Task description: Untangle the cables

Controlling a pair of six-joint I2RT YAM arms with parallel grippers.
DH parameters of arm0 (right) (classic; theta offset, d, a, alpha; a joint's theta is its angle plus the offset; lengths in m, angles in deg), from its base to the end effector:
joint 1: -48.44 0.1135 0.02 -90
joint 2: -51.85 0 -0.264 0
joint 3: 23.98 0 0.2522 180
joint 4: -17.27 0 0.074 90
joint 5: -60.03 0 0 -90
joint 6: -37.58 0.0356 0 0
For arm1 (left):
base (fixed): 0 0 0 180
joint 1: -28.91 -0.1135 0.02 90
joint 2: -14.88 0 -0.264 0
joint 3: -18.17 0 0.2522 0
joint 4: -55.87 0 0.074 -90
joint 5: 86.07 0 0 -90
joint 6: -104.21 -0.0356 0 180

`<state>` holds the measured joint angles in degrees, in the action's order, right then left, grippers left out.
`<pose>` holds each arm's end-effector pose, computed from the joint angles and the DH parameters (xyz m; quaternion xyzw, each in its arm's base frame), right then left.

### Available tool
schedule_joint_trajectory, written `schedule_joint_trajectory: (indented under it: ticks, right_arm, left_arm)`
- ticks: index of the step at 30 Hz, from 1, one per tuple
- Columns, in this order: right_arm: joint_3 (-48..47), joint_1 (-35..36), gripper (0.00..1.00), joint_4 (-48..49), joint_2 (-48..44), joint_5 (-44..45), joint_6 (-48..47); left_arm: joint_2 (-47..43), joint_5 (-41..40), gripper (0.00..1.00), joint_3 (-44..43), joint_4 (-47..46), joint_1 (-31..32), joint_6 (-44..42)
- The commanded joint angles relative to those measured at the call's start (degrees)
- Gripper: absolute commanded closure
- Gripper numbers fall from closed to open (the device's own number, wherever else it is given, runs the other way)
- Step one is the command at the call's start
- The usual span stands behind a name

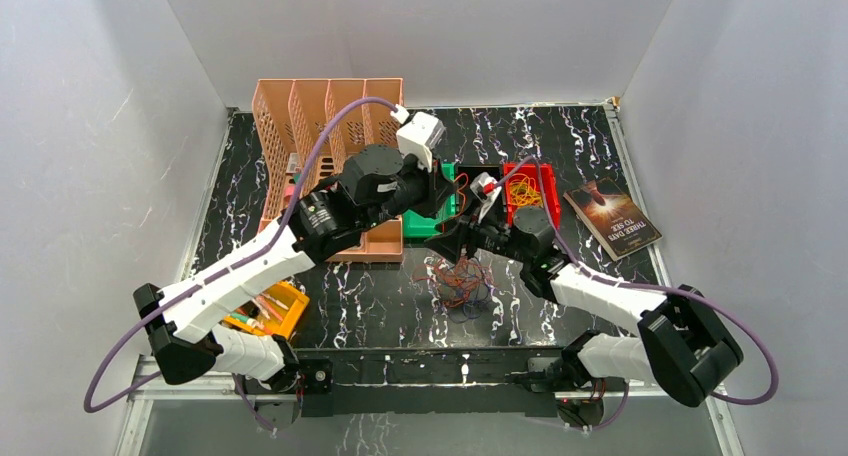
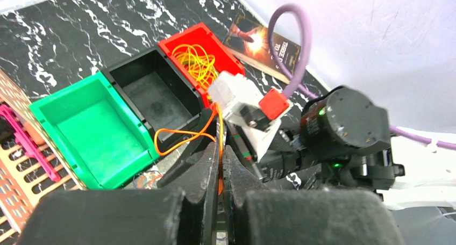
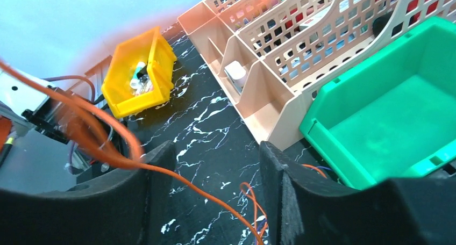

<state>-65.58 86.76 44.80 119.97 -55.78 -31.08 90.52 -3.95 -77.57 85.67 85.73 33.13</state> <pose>0.1891 0.1692 0.2477 -0.2584 0.6521 0.4816 0.5253 0.1678 -0.2476 0.4375 0.2057 0.7356 -0.3534 0.5400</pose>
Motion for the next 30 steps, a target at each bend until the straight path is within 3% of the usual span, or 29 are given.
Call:
schedule_joint_trajectory:
  ticks: [1, 11, 22, 30]
  right_arm:
    - [0.42, 0.77, 0.38, 7.68, 1.89, 1.70, 1.77]
    - [6.12, 1.13, 0.51, 8.63, 2.93, 2.91, 3.97]
    - [16.38, 1.10, 0.53, 3.00, -6.00, 7.25, 4.14]
    - [21.45, 1.10, 0.61, -1.33, -12.78, 8.97, 5.77]
  left_arm:
    - [-2.41, -1.64, 1.00, -5.19, 1.29, 0.23, -1.95]
    - [-1.09, -6.76, 1.00, -14.83, 4.29, 0.23, -6.79]
    - [1.00, -13.26, 1.00, -24.94, 6.47, 0.24, -13.64]
    - [2.39, -16.22, 1.00, -30.63, 7.33, 0.23, -18.16]
